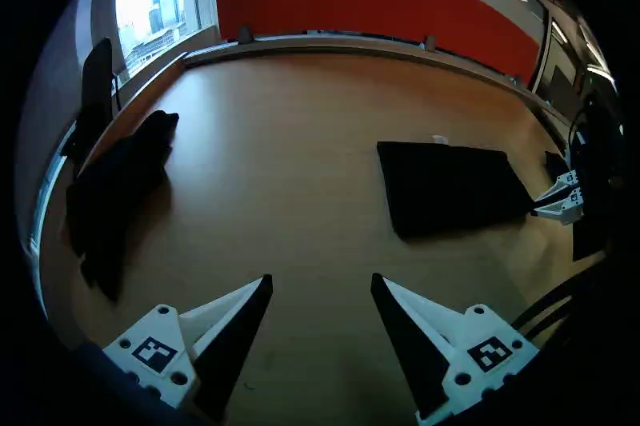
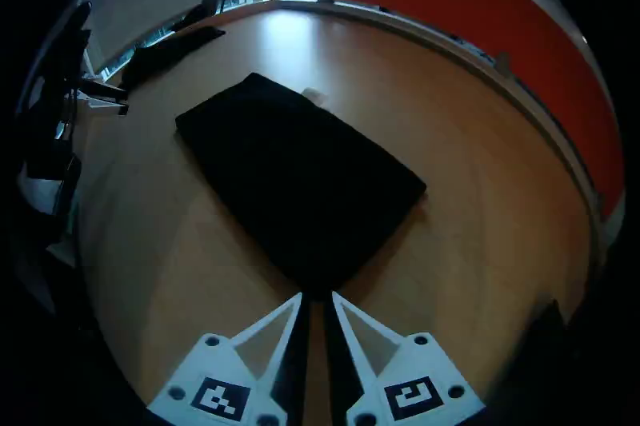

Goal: Fold towel

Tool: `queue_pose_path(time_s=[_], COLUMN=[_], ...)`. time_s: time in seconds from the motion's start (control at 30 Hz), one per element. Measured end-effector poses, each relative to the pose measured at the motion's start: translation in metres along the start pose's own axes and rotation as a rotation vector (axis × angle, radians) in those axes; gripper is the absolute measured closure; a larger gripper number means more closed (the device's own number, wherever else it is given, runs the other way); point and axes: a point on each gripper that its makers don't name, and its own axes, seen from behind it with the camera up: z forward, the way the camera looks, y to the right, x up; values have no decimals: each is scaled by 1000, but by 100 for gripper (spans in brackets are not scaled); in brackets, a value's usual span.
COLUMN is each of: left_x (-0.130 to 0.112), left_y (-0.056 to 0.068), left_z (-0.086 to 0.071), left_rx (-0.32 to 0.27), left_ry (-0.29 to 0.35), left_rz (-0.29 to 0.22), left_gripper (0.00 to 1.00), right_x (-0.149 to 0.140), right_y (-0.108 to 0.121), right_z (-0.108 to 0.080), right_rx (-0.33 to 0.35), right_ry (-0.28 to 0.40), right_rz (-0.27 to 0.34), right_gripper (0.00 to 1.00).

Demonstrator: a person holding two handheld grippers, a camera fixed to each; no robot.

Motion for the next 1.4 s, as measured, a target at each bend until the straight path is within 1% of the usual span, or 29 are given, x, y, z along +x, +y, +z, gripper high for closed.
queue_pose_path(time_s=[0.07, 0.2, 0.4, 0.6, 0.8, 1.07, 1.2, 1.4], left_x=[0, 1, 2, 3, 4, 3, 4, 5], left_y=[0, 0, -1, -3, -2, -3, -3, -3], left_z=[0, 1, 0, 0, 0, -2, -2, -3], left_rx=[0, -1, 1, 3, 2, 2, 1, 1], left_ry=[0, 1, 4, 7, 10, 11, 12, 16], left_rz=[-1, -2, -2, -2, -3, -8, -10, -10], left_gripper=[9, 9, 9, 9, 9, 9, 9, 9], right_x=[1, 5, 16, 35, 56, 79, 87, 94], right_y=[0, 0, 3, 9, 18, 25, 29, 34], right_z=[-1, -2, -11, -29, -50, -74, -84, -93], right_rx=[-4, -11, -33, -66, -108, -143, -160, -176], right_ry=[2, 10, 31, 67, 106, 146, 156, 172], right_rz=[1, 0, -11, -29, -57, -99, -118, -125], right_gripper=[95, 95, 95, 95, 95, 95, 95, 96])
